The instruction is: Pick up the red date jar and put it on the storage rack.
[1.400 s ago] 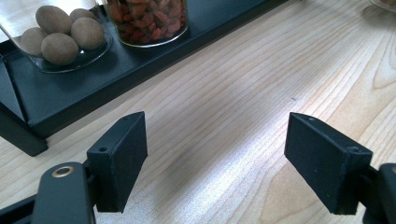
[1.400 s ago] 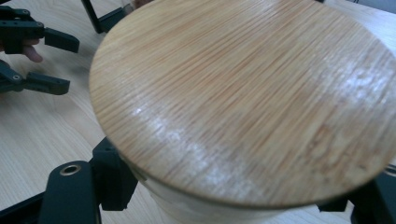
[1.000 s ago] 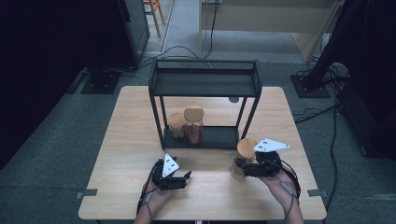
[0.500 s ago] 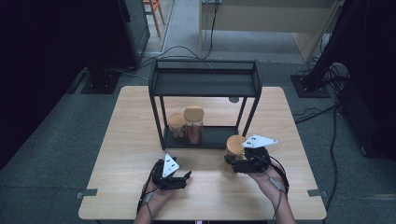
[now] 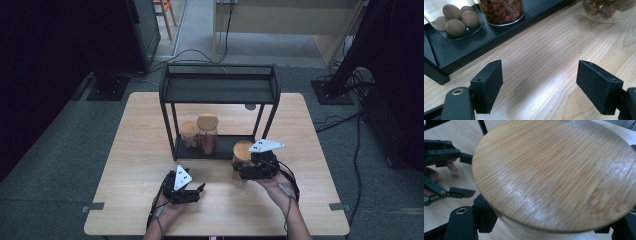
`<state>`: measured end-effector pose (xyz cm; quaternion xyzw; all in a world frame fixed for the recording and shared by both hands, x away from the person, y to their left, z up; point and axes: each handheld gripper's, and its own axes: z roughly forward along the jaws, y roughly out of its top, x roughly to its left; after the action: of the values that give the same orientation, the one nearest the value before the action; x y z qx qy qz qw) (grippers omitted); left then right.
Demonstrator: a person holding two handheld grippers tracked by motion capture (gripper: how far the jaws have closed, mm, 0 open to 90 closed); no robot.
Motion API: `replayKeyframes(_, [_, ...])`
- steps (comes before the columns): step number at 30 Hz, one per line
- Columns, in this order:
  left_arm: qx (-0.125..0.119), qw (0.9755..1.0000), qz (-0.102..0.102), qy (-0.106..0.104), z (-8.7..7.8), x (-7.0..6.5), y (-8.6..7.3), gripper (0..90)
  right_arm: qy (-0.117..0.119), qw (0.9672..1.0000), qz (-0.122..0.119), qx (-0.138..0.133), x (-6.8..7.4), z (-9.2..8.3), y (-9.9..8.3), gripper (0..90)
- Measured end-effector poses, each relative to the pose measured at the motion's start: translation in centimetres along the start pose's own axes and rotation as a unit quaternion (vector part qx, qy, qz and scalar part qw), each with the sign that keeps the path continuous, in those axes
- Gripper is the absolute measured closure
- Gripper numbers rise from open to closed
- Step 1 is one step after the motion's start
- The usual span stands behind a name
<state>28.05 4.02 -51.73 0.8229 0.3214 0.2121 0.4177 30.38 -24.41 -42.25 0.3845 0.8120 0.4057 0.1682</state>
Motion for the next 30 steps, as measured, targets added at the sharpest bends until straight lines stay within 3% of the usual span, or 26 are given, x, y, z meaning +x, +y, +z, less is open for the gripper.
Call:
replayKeyframes(15, [-0.001, 1.0000, -0.001, -0.001, 0.0, 0.0, 0.0, 21.6, -0.016, 0.9999, 0.002, 0.006, -0.1, 2.0, 1.9, 25.2])
replayKeyframes(19, [0.000, 1.0000, -0.001, -0.001, 0.0, 0.0, 0.0, 21.6, -0.016, 0.9998, 0.013, 0.000, -0.3, 2.1, 2.6, 25.2])
replayKeyframes(30, [0.000, 1.0000, 0.002, 0.000, 0.0, 0.0, 0.0, 21.5, -0.046, 0.9989, 0.007, -0.003, -0.3, 3.5, 4.7, 25.2])
